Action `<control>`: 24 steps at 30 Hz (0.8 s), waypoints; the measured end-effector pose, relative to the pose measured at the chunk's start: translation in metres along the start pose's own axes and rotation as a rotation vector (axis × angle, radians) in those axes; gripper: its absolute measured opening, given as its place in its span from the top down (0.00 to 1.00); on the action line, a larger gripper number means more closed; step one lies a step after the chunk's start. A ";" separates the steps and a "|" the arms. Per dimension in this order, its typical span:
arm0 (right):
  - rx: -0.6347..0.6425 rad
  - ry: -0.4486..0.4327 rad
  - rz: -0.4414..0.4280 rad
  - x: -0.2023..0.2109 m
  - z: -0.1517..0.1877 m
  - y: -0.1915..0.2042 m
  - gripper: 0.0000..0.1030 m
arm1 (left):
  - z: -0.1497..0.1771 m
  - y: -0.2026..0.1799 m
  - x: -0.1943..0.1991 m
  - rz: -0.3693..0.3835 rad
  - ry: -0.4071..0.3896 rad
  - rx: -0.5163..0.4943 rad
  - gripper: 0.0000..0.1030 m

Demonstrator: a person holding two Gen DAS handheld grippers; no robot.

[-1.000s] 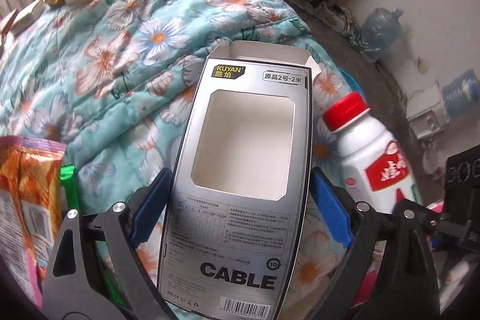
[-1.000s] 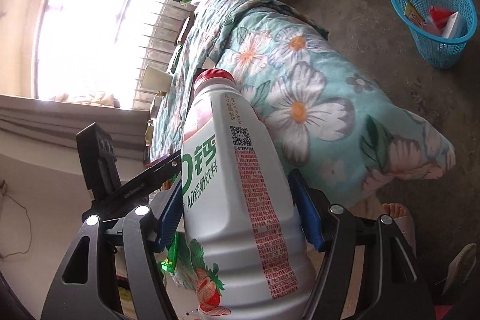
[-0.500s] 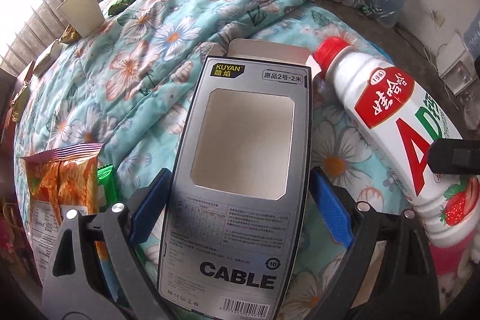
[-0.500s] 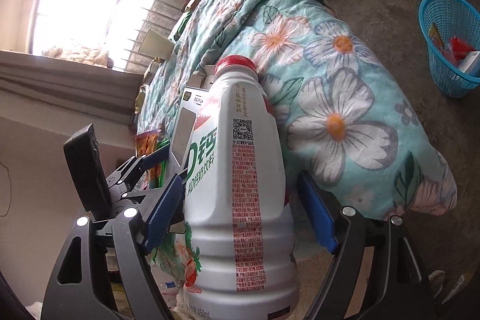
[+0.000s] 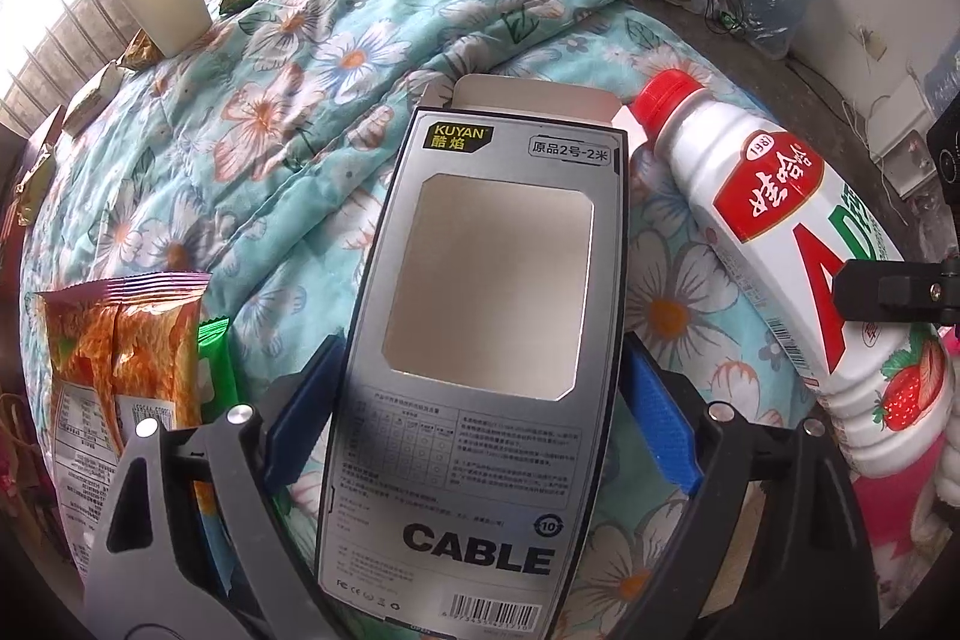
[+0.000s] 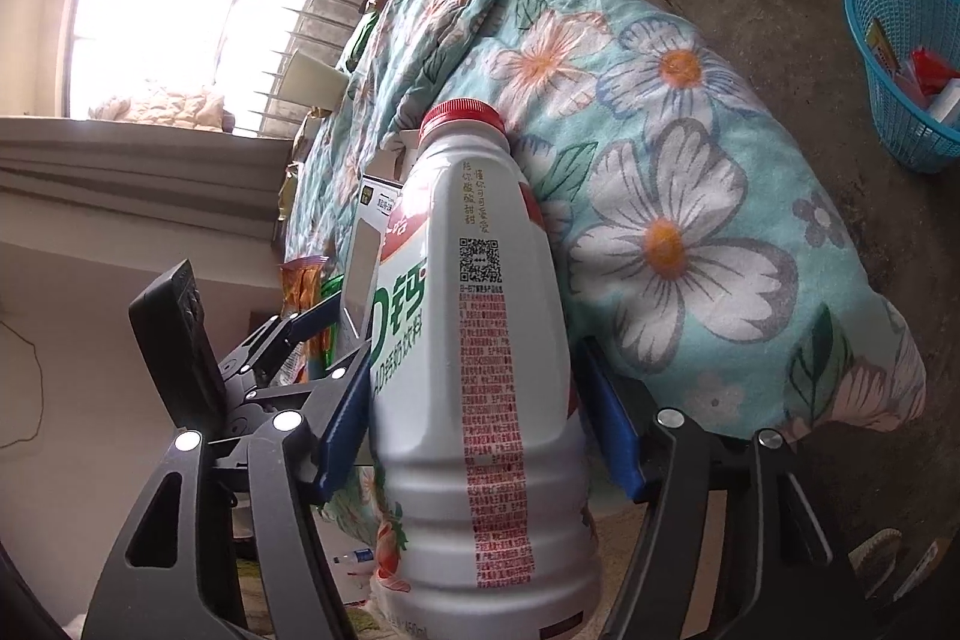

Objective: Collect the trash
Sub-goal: 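Carry the CABLE box and milk bottle in both grippers toward the wastebasket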

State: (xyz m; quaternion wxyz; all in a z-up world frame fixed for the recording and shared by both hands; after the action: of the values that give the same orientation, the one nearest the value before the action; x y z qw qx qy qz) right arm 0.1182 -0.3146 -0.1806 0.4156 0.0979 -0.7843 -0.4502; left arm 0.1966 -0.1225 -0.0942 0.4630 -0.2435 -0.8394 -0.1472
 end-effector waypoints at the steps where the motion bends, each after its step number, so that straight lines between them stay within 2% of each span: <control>1: -0.017 -0.010 -0.011 0.001 0.000 -0.002 0.39 | 0.000 0.001 0.001 0.002 -0.003 0.006 0.18; 6: -0.088 -0.062 -0.060 0.010 0.000 -0.012 0.39 | -0.002 0.004 0.010 0.000 -0.026 0.022 0.19; 14: -0.133 -0.118 -0.112 0.036 0.003 -0.032 0.40 | -0.011 0.008 0.031 0.000 -0.082 0.053 0.19; 24: -0.145 -0.189 -0.172 0.060 0.002 -0.027 0.40 | -0.028 0.007 0.054 0.002 -0.153 0.075 0.19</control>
State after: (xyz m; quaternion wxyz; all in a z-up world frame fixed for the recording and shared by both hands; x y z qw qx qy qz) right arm 0.0726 -0.3605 -0.1688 0.3057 0.0915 -0.7742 -0.5466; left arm 0.1960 -0.1151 -0.0336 0.4066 -0.2373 -0.8770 -0.0960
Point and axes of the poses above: each gripper's, at about its wrist camera, not at the fingertips, and x roughly against the way its jaws point, y to its left, z to its underside, the point moved 1 cm from there along -x, roughly the way its jaws point, and after that the axes turned 11 degrees about -y, right-handed, at the moved point
